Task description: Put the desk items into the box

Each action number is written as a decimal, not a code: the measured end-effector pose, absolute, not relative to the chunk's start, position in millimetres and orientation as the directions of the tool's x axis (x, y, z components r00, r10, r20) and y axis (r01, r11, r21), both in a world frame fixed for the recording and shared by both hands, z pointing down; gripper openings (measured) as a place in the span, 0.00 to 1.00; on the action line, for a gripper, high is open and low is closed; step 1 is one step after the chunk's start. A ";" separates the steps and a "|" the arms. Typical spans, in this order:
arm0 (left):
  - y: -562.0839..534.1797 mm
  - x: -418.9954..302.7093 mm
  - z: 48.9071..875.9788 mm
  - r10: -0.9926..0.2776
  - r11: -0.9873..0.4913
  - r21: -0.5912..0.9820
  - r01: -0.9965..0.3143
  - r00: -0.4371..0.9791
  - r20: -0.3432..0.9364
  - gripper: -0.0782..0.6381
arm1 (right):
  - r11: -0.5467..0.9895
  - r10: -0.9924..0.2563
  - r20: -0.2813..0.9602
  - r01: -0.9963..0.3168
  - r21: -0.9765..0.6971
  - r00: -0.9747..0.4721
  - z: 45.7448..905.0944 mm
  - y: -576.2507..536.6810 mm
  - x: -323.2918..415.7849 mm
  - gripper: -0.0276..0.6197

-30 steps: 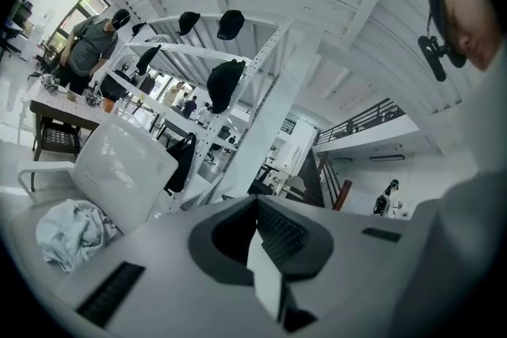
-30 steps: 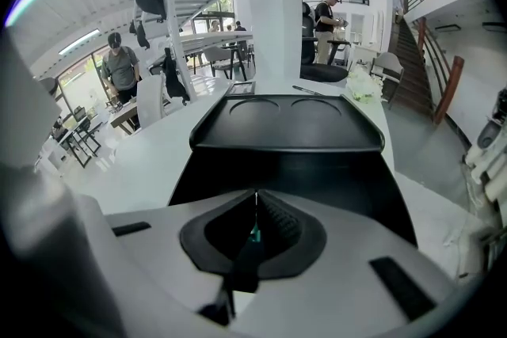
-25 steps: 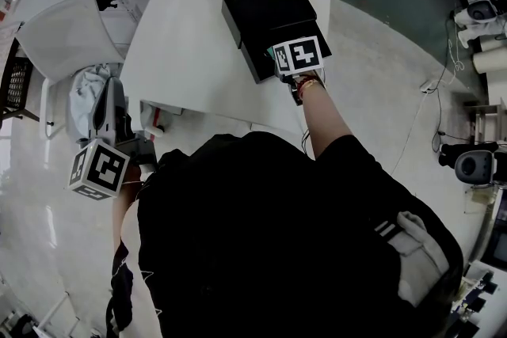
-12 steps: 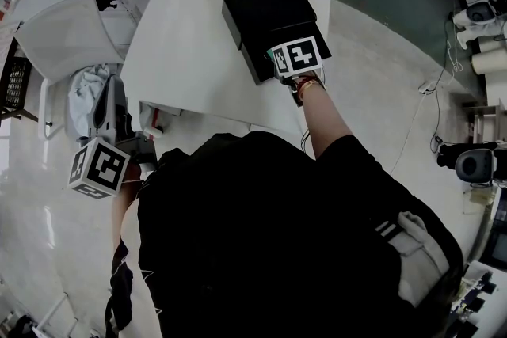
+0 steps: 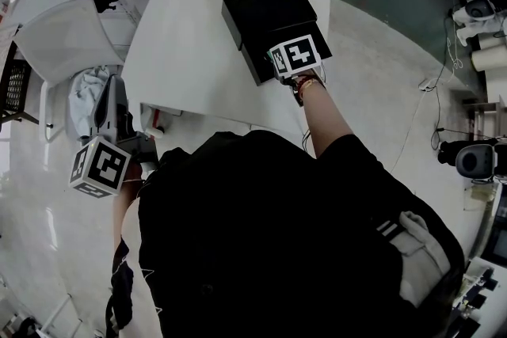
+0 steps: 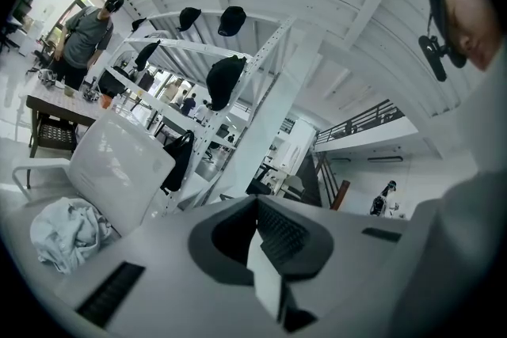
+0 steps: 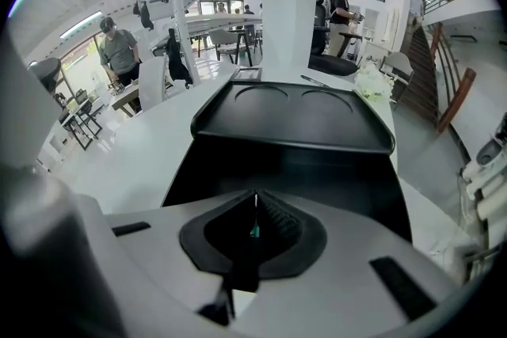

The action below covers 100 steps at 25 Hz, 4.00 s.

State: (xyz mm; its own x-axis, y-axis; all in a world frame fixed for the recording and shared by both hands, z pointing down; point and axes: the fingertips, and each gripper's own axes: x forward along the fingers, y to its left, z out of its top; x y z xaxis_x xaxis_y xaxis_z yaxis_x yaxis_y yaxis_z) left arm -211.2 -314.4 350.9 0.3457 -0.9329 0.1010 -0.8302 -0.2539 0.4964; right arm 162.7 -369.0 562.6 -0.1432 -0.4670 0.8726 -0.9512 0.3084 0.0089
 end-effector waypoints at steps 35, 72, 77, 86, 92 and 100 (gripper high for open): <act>-314.7 -236.2 360.6 -0.926 -0.253 0.513 -0.820 0.358 0.117 0.12 | 0.296 -0.473 0.872 -0.955 0.026 -0.123 560.4 -362.3 150.4 0.11; -291.1 -264.6 349.1 -0.905 -0.330 0.486 -0.809 0.418 0.081 0.12 | 0.130 -0.591 0.796 -0.989 -0.067 -0.131 542.5 -330.7 134.2 0.11; -291.8 -263.2 349.0 -0.891 -0.360 0.479 -0.801 0.447 0.078 0.12 | 0.088 -0.611 0.773 -0.985 -0.147 -0.170 541.0 -319.5 127.1 0.11; -292.7 -245.6 354.4 -0.844 -0.435 0.469 -0.769 0.529 0.085 0.12 | 0.045 -0.662 0.727 -0.978 -0.206 -0.184 531.7 -294.6 117.5 0.10; -293.2 -218.8 367.4 -0.811 -0.469 0.477 -0.743 0.576 0.100 0.12 | 0.047 -0.708 0.677 -0.970 -0.238 -0.200 516.3 -285.8 117.8 0.07; -286.2 -157.8 364.2 -0.781 -0.503 0.469 -0.726 0.615 0.113 0.12 | 0.128 -0.800 0.521 -0.934 -0.335 -0.296 464.7 -286.9 118.5 0.05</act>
